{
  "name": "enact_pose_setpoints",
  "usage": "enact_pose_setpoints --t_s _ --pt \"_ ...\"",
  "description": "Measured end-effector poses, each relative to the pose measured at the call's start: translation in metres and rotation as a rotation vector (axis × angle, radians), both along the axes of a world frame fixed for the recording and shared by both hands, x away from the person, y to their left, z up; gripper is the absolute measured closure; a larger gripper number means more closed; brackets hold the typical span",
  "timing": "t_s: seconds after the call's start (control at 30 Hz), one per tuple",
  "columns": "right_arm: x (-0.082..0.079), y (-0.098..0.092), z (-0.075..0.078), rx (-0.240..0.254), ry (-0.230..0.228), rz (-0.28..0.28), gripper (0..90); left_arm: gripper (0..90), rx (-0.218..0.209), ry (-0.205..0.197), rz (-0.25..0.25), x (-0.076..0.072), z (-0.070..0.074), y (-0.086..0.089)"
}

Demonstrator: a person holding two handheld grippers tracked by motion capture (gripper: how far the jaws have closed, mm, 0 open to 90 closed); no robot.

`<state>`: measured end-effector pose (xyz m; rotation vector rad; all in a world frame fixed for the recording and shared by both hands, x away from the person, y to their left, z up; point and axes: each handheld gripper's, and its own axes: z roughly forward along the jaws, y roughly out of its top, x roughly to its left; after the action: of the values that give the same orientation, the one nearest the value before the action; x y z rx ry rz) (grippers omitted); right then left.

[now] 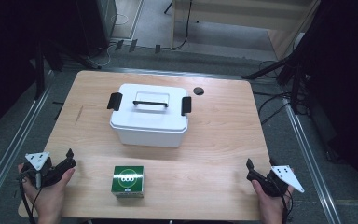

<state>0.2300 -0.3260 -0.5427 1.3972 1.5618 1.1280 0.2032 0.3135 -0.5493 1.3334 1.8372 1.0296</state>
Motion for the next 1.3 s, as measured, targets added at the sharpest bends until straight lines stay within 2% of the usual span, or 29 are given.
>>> enact_pose_setpoints --t_s 0.1,0.2,0.27,0.4,0.43,0.47,0.57,0.6,0.87,0.93,1.0,1.17,1.3 --pt "-0.002 0.001 0.001 -0.013 -0.011 0.005 14.1 20.8 -0.002 -0.009 -0.004 0.0 0.0 0.0" --pt "-0.004 0.004 0.002 -0.021 -0.019 0.019 19.0 27.4 -0.011 -0.017 -0.002 -0.002 0.002 -0.001" --pt "-0.006 0.008 0.003 -0.035 -0.027 0.037 22.2 36.9 -0.034 -0.023 -0.02 -0.002 0.003 -0.005" --pt "-0.01 0.016 0.004 -0.01 -0.031 0.073 25.8 49.0 0.0 -0.032 -0.062 -0.003 0.006 -0.017" --pt "-0.01 0.016 0.004 -0.01 -0.031 0.073 25.8 49.0 0.006 -0.034 -0.076 -0.003 0.007 -0.021" --pt "-0.011 0.022 0.005 0.006 -0.029 0.096 27.4 54.3 -0.001 -0.039 -0.106 -0.005 0.01 -0.027" --pt "-0.012 0.028 0.006 0.007 -0.029 0.115 29.0 60.3 -0.009 -0.045 -0.129 -0.006 0.011 -0.031" --pt "-0.014 0.035 0.007 0.019 -0.026 0.137 31.0 62.2 -0.025 -0.047 -0.152 -0.007 0.012 -0.034" --pt "-0.02 0.058 0.013 0.033 -0.034 0.189 38.5 69.0 -0.081 -0.046 -0.177 -0.014 0.012 -0.039" --pt "-0.022 0.065 0.014 0.032 -0.038 0.204 40.2 70.2 -0.11 -0.037 -0.181 -0.018 0.011 -0.04" --pt "-0.025 0.075 0.016 0.01 -0.04 0.219 43.0 71.6 -0.104 -0.035 -0.201 -0.026 0.013 -0.042" --pt "-0.027 0.089 0.017 0.015 -0.029 0.241 45.3 73.2 -0.111 -0.037 -0.225 -0.035 0.016 -0.046" --pt "-0.029 0.11 0.017 0.006 -0.016 0.309 45.8 74.3 -0.126 -0.033 -0.252 -0.042 0.016 -0.05"
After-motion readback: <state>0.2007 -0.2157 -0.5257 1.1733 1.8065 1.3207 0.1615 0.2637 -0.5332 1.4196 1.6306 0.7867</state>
